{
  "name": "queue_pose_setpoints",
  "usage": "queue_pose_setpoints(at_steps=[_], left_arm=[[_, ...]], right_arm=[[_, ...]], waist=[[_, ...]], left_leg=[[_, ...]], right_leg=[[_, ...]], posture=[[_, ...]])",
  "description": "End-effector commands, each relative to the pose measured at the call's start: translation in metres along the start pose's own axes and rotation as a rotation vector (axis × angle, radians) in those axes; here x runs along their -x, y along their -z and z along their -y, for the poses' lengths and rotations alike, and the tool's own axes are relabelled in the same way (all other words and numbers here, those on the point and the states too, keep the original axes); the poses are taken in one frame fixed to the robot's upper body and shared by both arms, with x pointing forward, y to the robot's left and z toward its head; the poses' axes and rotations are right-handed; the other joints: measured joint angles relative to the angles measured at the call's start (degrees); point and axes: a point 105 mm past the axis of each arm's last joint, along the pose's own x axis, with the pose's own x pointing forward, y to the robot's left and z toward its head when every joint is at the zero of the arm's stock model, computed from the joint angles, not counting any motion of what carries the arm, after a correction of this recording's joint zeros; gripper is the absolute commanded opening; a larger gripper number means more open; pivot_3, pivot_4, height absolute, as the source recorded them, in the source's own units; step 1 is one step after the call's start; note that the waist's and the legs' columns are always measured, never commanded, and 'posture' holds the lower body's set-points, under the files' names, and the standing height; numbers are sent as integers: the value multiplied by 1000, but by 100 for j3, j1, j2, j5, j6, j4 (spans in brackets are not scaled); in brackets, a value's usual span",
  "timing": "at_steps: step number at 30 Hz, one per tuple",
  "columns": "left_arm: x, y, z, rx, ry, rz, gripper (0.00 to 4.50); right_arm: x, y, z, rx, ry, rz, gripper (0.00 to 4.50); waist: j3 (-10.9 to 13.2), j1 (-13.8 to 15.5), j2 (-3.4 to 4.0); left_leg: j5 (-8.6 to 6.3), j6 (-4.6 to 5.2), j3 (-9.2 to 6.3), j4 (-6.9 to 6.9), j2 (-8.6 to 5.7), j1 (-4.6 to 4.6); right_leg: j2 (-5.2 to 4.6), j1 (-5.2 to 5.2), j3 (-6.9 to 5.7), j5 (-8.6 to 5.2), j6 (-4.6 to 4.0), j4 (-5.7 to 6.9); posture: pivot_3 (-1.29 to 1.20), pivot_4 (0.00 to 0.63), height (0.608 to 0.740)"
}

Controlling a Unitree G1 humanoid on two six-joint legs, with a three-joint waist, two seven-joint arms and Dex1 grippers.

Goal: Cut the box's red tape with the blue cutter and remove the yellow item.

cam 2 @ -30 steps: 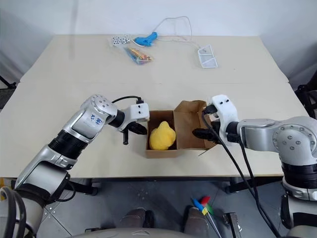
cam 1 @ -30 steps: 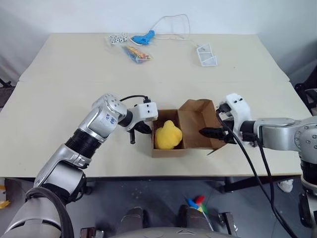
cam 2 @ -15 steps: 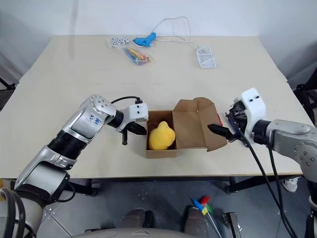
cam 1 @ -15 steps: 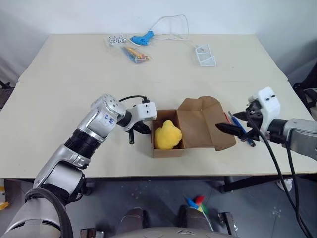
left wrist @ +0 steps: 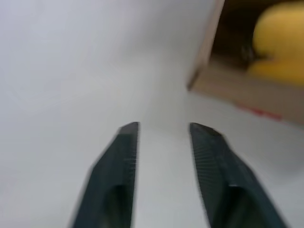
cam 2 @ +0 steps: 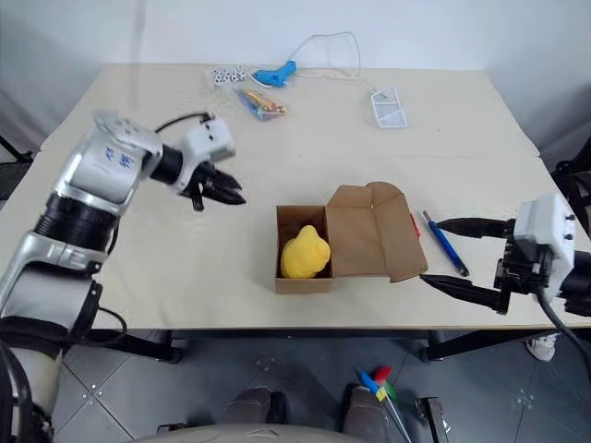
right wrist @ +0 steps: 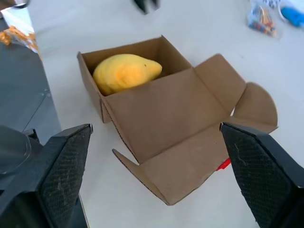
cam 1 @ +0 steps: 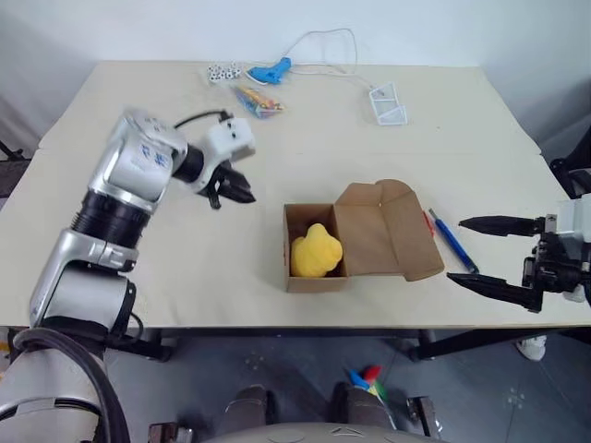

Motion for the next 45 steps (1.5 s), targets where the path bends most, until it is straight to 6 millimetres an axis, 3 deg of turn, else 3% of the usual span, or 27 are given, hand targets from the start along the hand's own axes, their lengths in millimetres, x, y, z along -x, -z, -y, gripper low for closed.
queue_pose_setpoints(at_steps=[1,4,6,11,15,23,28,32,43,45], left_arm=[[0,-29,9,-101,74,52,3032],[-12,-53,33,-235,214,60,3968],[-17,-59,46,-294,292,51,4455],[-29,-62,64,-386,381,27,4455],[-40,-51,73,-449,421,-32,4455],[-65,-38,100,-456,523,-62,4455],[-76,-36,107,-446,535,-49,4455],[-81,-31,106,-441,528,-63,3559],[-76,-46,98,-397,474,15,115],[-71,-51,94,-386,454,37,19]], right_arm=[[11,-5,1,43,16,23,4500],[16,-4,4,50,57,15,4500],[18,-5,3,52,80,17,4500],[22,-4,-7,48,117,18,4500],[25,-3,-18,38,137,19,4500],[23,0,-39,-1,150,80,4500],[19,-4,-40,2,168,108,4500],[19,-5,-42,-1,178,115,4500],[25,-3,-36,-5,201,122,4500],[26,-3,-34,-4,203,121,4500]], waist=[[0,5,0],[0,-3,0],[0,2,0],[0,-15,0],[0,-11,1],[0,20,1],[0,8,1],[0,11,1],[0,30,1],[0,30,1]], left_leg=[[0,0,0,0,-1,0],[1,-1,2,1,0,0],[1,-1,2,2,-1,0],[1,-4,2,-4,4,0],[1,-3,3,0,1,0],[0,-3,-7,6,2,1],[0,-2,-17,9,3,2],[0,-2,-39,9,2,4],[0,-2,-43,12,1,4],[0,-2,-44,12,1,4]], right_leg=[[0,0,0,0,0,0],[0,0,0,0,0,0],[0,0,1,0,0,0],[3,-4,0,0,0,1],[1,-4,4,0,0,0],[1,-1,7,0,0,3],[1,0,9,0,-1,2],[1,0,10,0,-1,3],[1,1,10,0,-1,4],[1,1,10,0,-1,5]], posture=[[0,150,740],[0,150,740],[0,150,740],[0,150,740],[0,150,740],[0,150,740],[0,150,740],[0,150,740],[0,150,740],[0,150,740]])
